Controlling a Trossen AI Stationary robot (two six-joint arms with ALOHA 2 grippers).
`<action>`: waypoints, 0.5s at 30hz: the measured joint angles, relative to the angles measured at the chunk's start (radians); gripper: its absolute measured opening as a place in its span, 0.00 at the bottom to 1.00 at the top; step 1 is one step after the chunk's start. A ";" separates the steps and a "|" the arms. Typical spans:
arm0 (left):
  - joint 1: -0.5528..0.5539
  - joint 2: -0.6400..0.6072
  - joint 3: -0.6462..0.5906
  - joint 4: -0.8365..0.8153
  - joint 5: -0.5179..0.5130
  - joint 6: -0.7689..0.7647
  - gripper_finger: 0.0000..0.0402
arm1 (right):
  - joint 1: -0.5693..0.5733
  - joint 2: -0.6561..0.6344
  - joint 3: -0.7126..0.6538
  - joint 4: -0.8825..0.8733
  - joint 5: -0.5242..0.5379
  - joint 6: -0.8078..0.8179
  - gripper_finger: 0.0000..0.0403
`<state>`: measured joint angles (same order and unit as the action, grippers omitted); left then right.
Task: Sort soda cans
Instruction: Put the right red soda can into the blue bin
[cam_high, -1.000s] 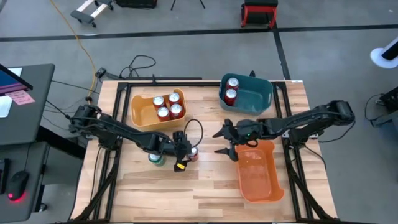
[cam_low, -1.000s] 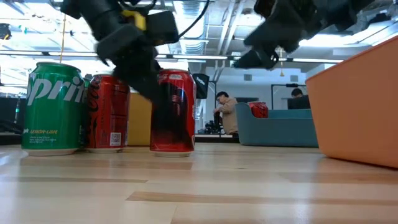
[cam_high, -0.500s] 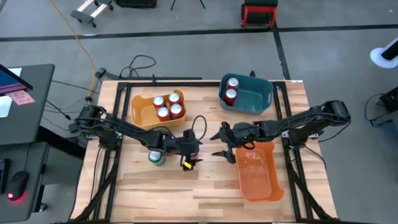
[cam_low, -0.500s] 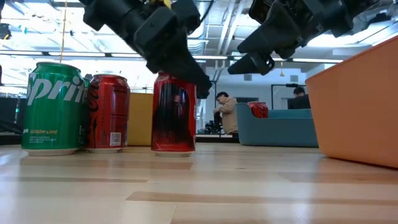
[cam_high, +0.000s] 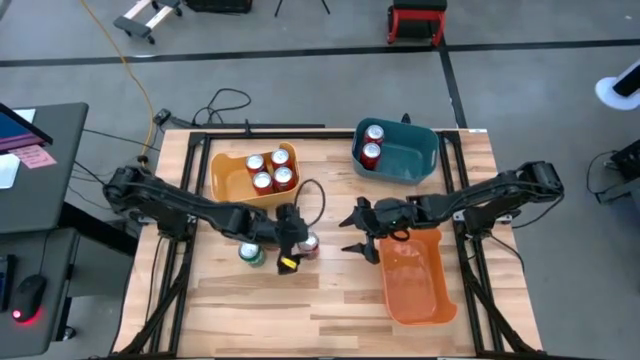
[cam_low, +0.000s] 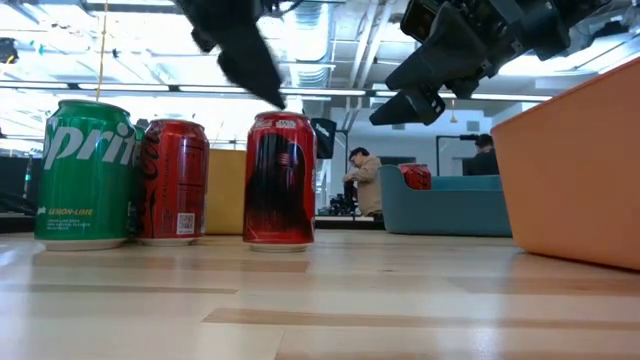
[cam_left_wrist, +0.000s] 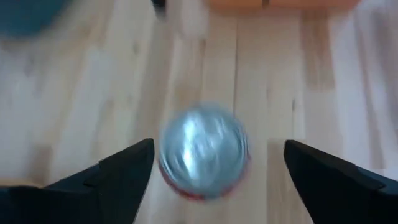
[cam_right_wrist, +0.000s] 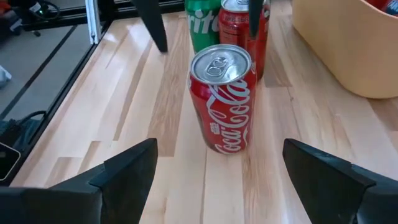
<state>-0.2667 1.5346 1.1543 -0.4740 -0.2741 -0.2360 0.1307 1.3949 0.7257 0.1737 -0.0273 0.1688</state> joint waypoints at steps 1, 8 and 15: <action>-0.010 0.004 -0.012 -0.015 0.001 -0.018 0.88 | 0.003 0.000 0.000 0.000 0.000 0.000 0.91; -0.035 0.025 -0.099 -0.001 -0.004 -0.127 0.88 | 0.028 0.000 0.000 0.048 0.000 0.000 0.91; -0.027 0.080 -0.166 0.229 0.010 -0.075 0.86 | 0.024 0.000 0.000 0.071 0.000 0.000 0.91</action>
<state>-0.2932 1.6145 0.9883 -0.2451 -0.2644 -0.3111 0.1548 1.3949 0.7258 0.2447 -0.0274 0.1688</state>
